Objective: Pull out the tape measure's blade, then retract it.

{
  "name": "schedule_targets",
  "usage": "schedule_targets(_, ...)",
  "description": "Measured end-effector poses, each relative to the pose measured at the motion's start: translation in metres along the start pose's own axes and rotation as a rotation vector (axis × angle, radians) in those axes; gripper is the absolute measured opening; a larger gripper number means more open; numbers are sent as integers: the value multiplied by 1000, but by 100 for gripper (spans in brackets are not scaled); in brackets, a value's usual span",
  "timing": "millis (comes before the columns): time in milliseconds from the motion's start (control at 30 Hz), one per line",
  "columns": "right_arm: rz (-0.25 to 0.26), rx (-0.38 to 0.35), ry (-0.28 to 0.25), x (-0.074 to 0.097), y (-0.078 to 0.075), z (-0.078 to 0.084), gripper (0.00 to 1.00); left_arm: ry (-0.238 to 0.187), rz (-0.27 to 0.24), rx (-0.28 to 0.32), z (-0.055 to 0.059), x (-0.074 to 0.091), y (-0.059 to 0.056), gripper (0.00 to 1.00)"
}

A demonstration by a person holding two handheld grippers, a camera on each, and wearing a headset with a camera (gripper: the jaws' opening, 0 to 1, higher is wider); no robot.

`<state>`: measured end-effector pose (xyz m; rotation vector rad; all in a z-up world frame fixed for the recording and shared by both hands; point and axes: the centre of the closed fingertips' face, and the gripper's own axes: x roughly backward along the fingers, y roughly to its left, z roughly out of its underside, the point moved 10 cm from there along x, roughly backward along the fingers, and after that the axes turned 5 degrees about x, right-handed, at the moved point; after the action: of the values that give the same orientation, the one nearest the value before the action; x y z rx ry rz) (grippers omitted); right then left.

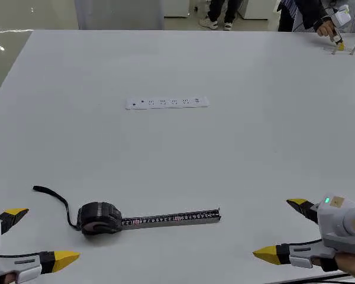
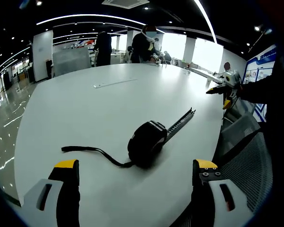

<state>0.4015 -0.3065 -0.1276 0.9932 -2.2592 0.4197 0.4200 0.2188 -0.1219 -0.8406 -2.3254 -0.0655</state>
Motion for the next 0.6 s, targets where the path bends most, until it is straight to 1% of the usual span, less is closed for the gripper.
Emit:
schedule_targets(133, -12, 46, 34, -1, -2, -4, 99, -14, -3, 14, -7, -7, -5, 97)
schedule_targets(167, -30, 69, 68, -2, -3, -3, 99, -18, 1, 17, -9, -9, -7, 97)
schedule_targets(200, -43, 75, 82, -3, -3, -3, 99, -18, 2, 18, -10, -11, -8, 97)
schedule_targets(267, -52, 110, 116, -4, -4, -5, 99, -12, -1, 10, -14, -15, -11, 96)
schedule_targets(367, -66, 138, 132, -7, -4, -9, 99, -20, 6, 14, -19, -19, -15, 97)
schedule_targets(433, -71, 136, 139, -9, -6, -14, 99, -20, 7, 20, -21, -22, -18, 97)
schedule_targets(500, -76, 141, 139, -12, -7, -19, 99, -24, -9, 7, -23, -24, -20, 99)
schedule_targets(600, -84, 152, 131, -16, -9, -27, 99, -18, -8, 18, -24, -29, -22, 99)
